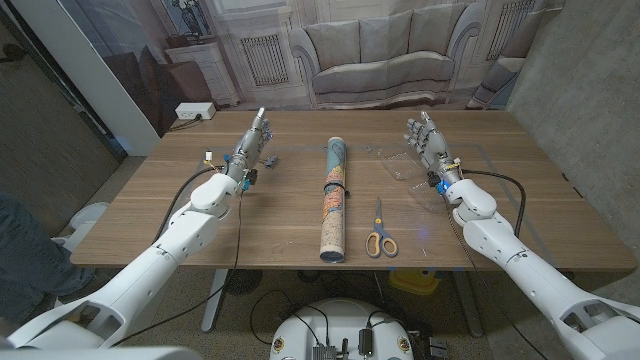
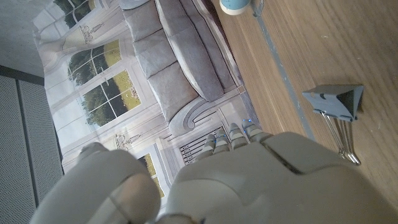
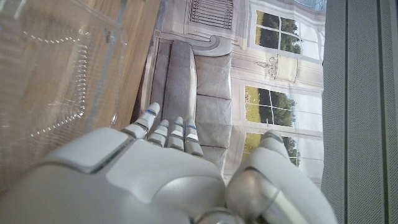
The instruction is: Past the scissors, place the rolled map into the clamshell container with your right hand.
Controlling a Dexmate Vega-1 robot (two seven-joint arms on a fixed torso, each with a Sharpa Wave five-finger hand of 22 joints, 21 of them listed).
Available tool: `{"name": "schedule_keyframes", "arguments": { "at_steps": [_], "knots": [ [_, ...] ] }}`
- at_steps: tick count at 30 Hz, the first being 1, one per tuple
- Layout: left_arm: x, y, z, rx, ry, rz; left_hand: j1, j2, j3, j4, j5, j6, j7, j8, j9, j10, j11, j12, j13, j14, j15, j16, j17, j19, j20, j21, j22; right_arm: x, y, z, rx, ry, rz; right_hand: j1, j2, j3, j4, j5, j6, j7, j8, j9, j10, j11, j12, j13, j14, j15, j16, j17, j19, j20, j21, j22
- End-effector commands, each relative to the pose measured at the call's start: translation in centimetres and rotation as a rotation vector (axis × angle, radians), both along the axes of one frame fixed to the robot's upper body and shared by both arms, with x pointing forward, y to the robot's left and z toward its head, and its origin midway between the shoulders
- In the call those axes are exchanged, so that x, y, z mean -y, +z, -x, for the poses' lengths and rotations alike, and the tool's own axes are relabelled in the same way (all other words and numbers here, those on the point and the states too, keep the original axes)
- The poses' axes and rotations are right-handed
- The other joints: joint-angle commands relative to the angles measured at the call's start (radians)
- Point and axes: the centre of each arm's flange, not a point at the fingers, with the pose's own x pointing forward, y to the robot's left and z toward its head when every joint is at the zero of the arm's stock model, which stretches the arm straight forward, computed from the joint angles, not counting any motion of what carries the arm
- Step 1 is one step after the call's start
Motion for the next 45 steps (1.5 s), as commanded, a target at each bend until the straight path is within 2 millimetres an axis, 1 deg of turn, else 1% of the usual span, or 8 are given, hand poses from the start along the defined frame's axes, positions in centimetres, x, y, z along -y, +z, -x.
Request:
{"name": "schedule_keyframes", "arguments": {
  "at_steps": [1,11,17,26,34,38,40,45],
  "knots": [
    [0.7,-0.4,0.7,0.011,-0.019,0.013,0.008,0.005,-0.005,-0.002,0.007,0.01,-0.001,0.008,0.001,0.003,-0.002,0.007,0.004,0.008,-0.003,0.009,0.002,0.003,-0.032,-0.003,0.001,-0.4,0.6,0.9,0.053,0.019,0.044,0.012,0.0,0.001,-0.01,0.007,0.015,-0.004,0.01,0.005,0.013,-0.003,0.007,0.002,0.017,-0.001,0.004,0.002,0.016,-0.056,-0.002,0.005],
    [1.0,-0.4,0.7,0.012,-0.023,0.022,0.012,0.013,-0.004,-0.002,0.01,0.016,-0.004,0.009,0.001,0.01,-0.009,0.008,0.004,0.017,-0.007,0.011,0.002,0.005,-0.03,-0.007,0.002,-0.7,0.6,1.8,0.094,0.013,0.081,0.023,0.007,0.004,-0.015,0.01,0.033,-0.014,0.011,0.006,0.034,-0.013,0.01,0.002,0.036,-0.014,0.005,0.001,0.041,-0.065,-0.004,0.005],
    [1.1,-0.3,0.7,0.015,-0.029,0.023,0.014,0.017,-0.003,-0.002,0.011,0.018,-0.004,0.009,0.001,0.012,-0.005,0.008,0.004,0.018,-0.007,0.011,0.002,0.006,-0.029,-0.009,0.002,-1.0,0.7,2.3,0.117,0.005,0.098,0.029,0.01,0.005,-0.018,0.011,0.04,-0.018,0.011,0.006,0.04,-0.019,0.009,0.002,0.046,-0.017,0.006,0.001,0.05,-0.065,-0.006,0.005],
    [1.1,-0.1,1.1,0.018,-0.023,0.018,0.016,0.021,-0.003,-0.003,0.012,0.022,-0.006,0.009,0.001,0.014,-0.007,0.008,0.004,0.02,-0.008,0.011,0.002,0.008,-0.027,-0.011,0.002,-2.1,1.2,2.7,0.157,-0.024,0.163,0.043,0.014,0.007,-0.027,0.014,0.059,-0.03,0.013,0.007,0.061,-0.035,0.011,0.002,0.069,-0.033,0.006,0.001,0.084,-0.078,-0.005,0.005],
    [0.8,-0.2,1.5,0.016,-0.018,0.006,0.019,0.026,-0.003,-0.003,0.013,0.022,-0.007,0.008,0.001,0.015,-0.009,0.008,0.004,0.021,-0.008,0.01,0.002,0.008,-0.025,-0.014,0.002,-3.3,1.7,3.3,0.179,-0.025,0.21,0.05,0.012,0.007,-0.032,0.015,0.063,-0.036,0.011,0.007,0.072,-0.038,0.011,0.002,0.082,-0.043,0.006,0.001,0.103,-0.084,-0.006,0.005],
    [0.5,-0.2,1.7,0.02,-0.014,0.007,0.021,0.029,-0.003,-0.003,0.014,0.023,-0.008,0.008,0.001,0.017,-0.007,0.008,0.004,0.023,-0.01,0.01,0.002,0.007,-0.023,-0.016,0.002,-3.8,1.8,3.6,0.199,-0.029,0.244,0.058,0.014,0.008,-0.036,0.017,0.06,-0.041,0.007,0.008,0.082,-0.047,0.011,0.002,0.098,-0.052,0.007,0.0,0.121,-0.089,-0.006,0.005],
    [0.4,-0.2,1.9,0.023,-0.012,0.009,0.023,0.032,-0.002,-0.004,0.014,0.027,-0.007,0.008,0.001,0.019,-0.007,0.008,0.004,0.031,-0.006,0.012,0.002,0.013,-0.034,-0.016,0.002,-4.3,2.0,3.9,0.213,-0.03,0.264,0.066,0.018,0.011,-0.04,0.018,0.057,-0.045,0.005,0.008,0.085,-0.048,0.011,0.002,0.102,-0.051,0.006,0.0,0.127,-0.09,-0.008,0.004],
    [0.3,-0.1,2.0,0.027,-0.012,0.007,0.026,0.035,-0.003,-0.005,0.015,0.033,-0.006,0.01,0.001,0.029,-0.004,0.011,0.004,0.038,-0.006,0.013,0.002,0.018,-0.042,-0.018,0.002,-4.8,2.1,4.2,0.237,-0.039,0.293,0.081,0.024,0.017,-0.047,0.02,0.061,-0.046,0.006,0.008,0.092,-0.054,0.011,0.002,0.108,-0.053,0.005,0.0,0.133,-0.092,-0.011,0.004]
  ]
}}
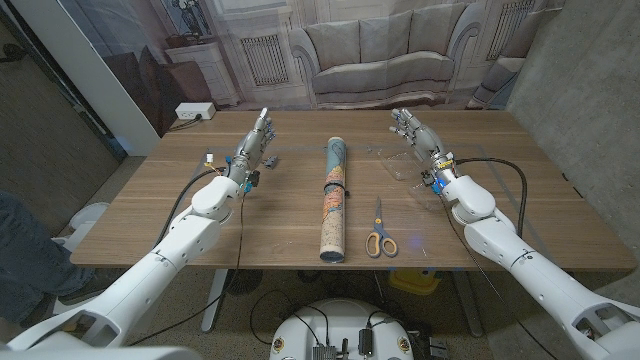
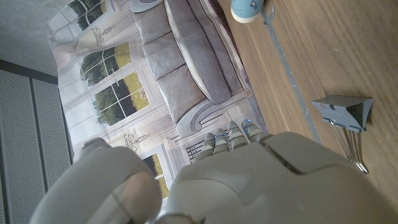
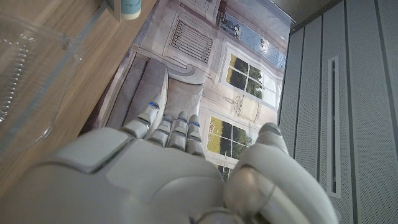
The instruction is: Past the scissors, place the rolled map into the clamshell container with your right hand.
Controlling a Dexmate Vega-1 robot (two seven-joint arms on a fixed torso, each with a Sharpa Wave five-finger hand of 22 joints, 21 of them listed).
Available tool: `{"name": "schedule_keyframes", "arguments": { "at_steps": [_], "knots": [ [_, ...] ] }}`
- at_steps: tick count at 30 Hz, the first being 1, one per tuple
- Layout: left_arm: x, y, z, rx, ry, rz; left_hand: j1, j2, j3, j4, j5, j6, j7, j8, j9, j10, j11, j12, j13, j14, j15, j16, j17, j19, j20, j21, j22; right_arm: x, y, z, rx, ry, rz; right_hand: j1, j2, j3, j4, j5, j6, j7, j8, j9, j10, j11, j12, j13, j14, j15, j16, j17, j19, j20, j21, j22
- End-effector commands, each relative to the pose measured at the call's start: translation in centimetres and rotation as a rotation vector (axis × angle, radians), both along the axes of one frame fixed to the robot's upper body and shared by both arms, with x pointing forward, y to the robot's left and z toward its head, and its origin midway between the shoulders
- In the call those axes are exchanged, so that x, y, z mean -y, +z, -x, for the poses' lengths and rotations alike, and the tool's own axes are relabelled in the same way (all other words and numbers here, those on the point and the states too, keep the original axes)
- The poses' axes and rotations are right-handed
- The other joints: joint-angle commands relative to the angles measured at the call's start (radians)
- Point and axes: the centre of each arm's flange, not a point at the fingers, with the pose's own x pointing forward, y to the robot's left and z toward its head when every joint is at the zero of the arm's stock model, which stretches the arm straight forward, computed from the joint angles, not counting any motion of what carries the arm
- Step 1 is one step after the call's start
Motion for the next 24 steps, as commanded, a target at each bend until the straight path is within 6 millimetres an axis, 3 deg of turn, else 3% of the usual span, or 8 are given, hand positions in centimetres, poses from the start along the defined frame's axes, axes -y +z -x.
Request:
{"name": "schedule_keyframes", "arguments": {
  "at_steps": [1,24],
  "knots": [
    [-0.4,0.1,0.6,0.007,0.007,-0.006,0.005,0.006,-0.003,-0.005,0.007,0.008,0.005,0.01,0.002,0.01,0.003,0.011,0.005,0.008,-0.001,0.005,0.002,0.006,-0.042,-0.003,0.003,-1.8,0.7,1.2,0.077,-0.03,0.096,0.017,0.005,0.006,-0.012,0.005,0.008,-0.005,-0.002,0.004,0.012,-0.004,0.008,0.003,0.011,-0.024,0.005,0.002,0.013,-0.092,-0.004,0.004],
    [-0.4,-0.5,1.5,0.016,0.003,0.01,0.011,0.011,-0.006,-0.008,0.008,0.016,0.008,0.009,0.002,0.016,0.005,0.01,0.004,0.017,0.0,0.004,0.001,0.013,-0.04,-0.009,0.003,-3.3,1.9,2.6,0.195,-0.106,0.229,0.068,0.014,0.021,-0.036,0.013,0.023,-0.028,-0.001,0.005,0.03,-0.034,0.005,0.003,0.034,-0.043,0.001,0.002,0.038,-0.104,-0.016,0.004]
  ]
}}
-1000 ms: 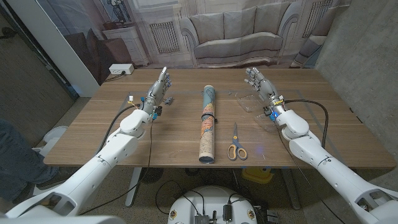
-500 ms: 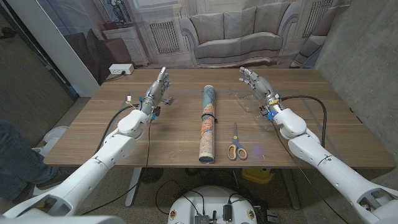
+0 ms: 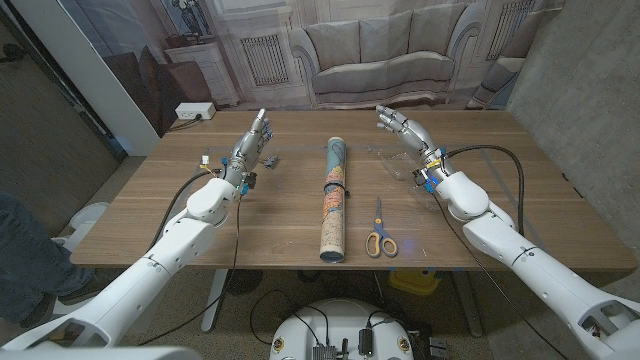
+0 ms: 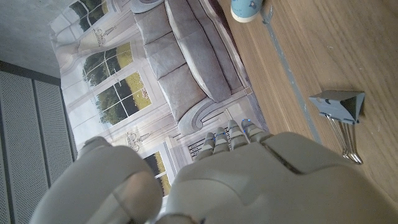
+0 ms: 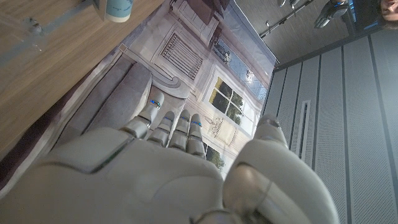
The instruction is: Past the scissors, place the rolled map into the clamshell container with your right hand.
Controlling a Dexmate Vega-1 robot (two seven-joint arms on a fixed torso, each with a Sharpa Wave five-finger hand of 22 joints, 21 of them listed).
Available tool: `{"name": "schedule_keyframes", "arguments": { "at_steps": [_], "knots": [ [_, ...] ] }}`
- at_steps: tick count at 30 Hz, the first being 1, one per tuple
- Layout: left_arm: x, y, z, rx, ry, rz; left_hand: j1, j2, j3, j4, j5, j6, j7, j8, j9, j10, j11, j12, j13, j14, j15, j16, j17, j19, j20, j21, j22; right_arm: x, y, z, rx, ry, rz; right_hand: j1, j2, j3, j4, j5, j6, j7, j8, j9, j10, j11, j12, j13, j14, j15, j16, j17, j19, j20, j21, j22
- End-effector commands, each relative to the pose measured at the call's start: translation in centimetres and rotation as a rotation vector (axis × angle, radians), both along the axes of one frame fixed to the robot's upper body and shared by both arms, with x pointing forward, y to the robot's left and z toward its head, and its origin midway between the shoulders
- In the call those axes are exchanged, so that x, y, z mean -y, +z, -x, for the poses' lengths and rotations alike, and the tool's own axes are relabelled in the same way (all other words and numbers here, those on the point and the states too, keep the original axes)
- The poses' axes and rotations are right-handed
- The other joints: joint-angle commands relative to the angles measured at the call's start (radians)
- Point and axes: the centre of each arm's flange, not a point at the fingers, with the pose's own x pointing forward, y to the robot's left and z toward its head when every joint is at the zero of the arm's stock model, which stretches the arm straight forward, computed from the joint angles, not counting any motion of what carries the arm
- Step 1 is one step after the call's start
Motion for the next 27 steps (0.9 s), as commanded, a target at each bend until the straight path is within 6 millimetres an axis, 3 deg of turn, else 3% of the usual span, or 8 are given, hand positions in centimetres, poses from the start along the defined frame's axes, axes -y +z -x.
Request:
{"name": "schedule_keyframes", "arguments": {
  "at_steps": [1,27],
  "knots": [
    [0.1,-0.1,0.6,0.018,-0.005,0.023,0.004,0.004,-0.002,-0.003,0.008,0.011,0.002,0.009,0.002,0.002,-0.007,0.002,0.005,0.004,-0.002,0.003,0.002,0.007,-0.032,-0.006,0.003,-0.6,0.7,0.7,0.064,-0.037,0.059,0.014,0.001,0.007,-0.006,0.005,0.005,-0.011,-0.002,0.005,0.002,-0.006,0.004,0.003,0.013,-0.043,0.001,0.002,0.012,-0.099,-0.002,0.005],
    [-0.8,-0.8,1.4,0.025,0.009,0.026,0.007,0.01,-0.007,-0.004,0.008,0.023,-0.002,0.009,0.002,0.012,-0.011,0.001,0.005,0.012,-0.005,0.002,0.002,0.013,-0.021,-0.013,0.004,-1.6,0.9,1.0,0.169,-0.136,0.189,0.034,0.025,0.019,-0.006,0.013,0.007,-0.042,-0.006,0.006,0.01,-0.031,-0.001,0.004,0.038,-0.069,0.002,0.006,0.037,-0.118,-0.011,0.005]
  ]
}}
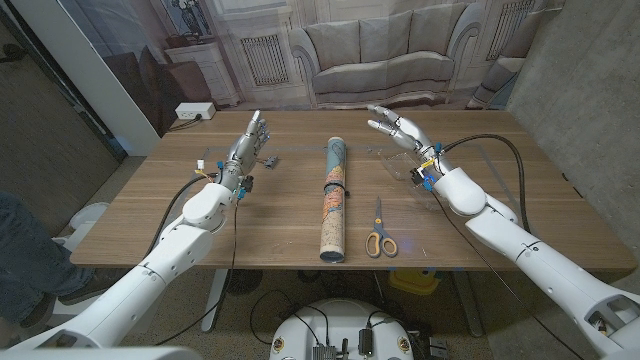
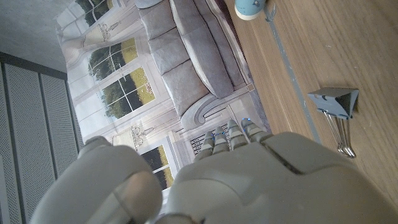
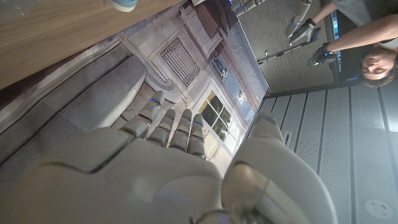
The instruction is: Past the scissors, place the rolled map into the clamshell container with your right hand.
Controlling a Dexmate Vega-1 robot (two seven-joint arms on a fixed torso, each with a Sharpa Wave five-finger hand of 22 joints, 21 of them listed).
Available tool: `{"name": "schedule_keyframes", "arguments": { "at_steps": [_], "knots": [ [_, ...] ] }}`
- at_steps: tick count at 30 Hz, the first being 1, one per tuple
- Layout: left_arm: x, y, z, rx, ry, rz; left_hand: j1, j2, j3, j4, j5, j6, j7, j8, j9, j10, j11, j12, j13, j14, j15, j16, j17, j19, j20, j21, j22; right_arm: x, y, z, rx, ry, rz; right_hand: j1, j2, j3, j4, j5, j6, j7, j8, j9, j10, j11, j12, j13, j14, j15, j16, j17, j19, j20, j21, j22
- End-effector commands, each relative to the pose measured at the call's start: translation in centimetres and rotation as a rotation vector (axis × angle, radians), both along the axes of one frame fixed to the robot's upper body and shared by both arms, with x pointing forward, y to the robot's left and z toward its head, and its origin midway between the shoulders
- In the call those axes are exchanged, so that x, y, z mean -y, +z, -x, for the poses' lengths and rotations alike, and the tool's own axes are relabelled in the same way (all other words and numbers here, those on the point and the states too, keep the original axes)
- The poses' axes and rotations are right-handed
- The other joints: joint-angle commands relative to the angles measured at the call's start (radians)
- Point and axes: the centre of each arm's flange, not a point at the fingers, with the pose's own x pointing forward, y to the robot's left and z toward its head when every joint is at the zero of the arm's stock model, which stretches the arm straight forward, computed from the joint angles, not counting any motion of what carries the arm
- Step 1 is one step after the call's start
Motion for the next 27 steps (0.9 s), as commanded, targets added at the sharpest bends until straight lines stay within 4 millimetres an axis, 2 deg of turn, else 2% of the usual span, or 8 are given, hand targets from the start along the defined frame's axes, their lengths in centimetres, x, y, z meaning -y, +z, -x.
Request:
{"name": "schedule_keyframes", "arguments": {
  "at_steps": [1,11,13,23,27],
  "knots": [
    [-0.3,-0.1,0.3,0.006,0.01,0.0,0.002,0.005,-0.003,0.0,0.008,0.007,0.003,0.001,0.002,0.001,0.0,0.001,0.005,0.007,0.0,0.002,0.002,0.0,-0.023,-0.002,0.004,-0.6,0.0,0.2,0.055,-0.033,0.049,0.009,0.007,0.008,-0.002,0.007,0.0,-0.01,-0.003,0.002,-0.005,-0.014,-0.002,0.004,0.012,-0.072,0.001,0.003,0.013,-0.118,-0.003,0.005],
    [-0.3,-0.2,0.4,0.006,0.013,0.0,0.003,0.007,-0.005,0.0,0.008,0.008,0.003,0.0,0.002,0.002,0.002,0.0,0.005,0.009,-0.001,0.001,0.002,0.001,-0.022,-0.005,0.004,-1.0,0.2,0.8,0.154,-0.056,0.075,0.018,0.004,0.009,-0.006,0.013,0.004,-0.027,-0.003,0.002,0.0,-0.029,-0.004,0.004,0.026,-0.09,0.002,0.003,0.027,-0.134,-0.008,0.005],
    [-0.3,-0.3,0.6,0.007,0.016,0.003,0.003,0.007,-0.006,0.0,0.008,0.008,0.003,0.0,0.002,0.002,0.0,0.0,0.005,0.009,0.0,0.001,0.002,0.001,-0.022,-0.005,0.004,-1.1,0.3,1.1,0.184,-0.064,0.09,0.021,0.003,0.009,-0.007,0.015,0.005,-0.03,-0.003,0.002,0.001,-0.04,-0.005,0.004,0.029,-0.094,0.001,0.003,0.031,-0.137,-0.01,0.005],
    [-0.3,-0.6,1.0,0.011,0.027,0.015,0.004,0.009,-0.008,0.0,0.009,0.01,0.004,-0.001,0.002,0.004,0.0,-0.001,0.005,0.011,-0.003,0.0,0.002,0.001,-0.022,-0.008,0.004,-1.6,0.3,1.4,0.25,-0.071,0.131,0.024,0.002,0.008,-0.006,0.022,0.014,-0.045,-0.001,0.003,0.007,-0.061,-0.005,0.005,0.039,-0.11,0.001,0.005,0.042,-0.149,-0.015,0.006],
    [-0.2,-0.7,1.2,0.01,0.032,0.017,0.005,0.01,-0.01,0.0,0.009,0.009,0.005,-0.002,0.002,0.003,0.007,-0.001,0.005,0.012,0.0,0.0,0.002,0.004,-0.034,-0.009,0.004,-1.8,0.4,1.5,0.286,-0.077,0.153,0.024,0.004,0.008,-0.005,0.026,0.015,-0.052,-0.001,0.003,0.009,-0.07,-0.006,0.005,0.043,-0.118,0.001,0.005,0.046,-0.154,-0.017,0.006]
  ]
}}
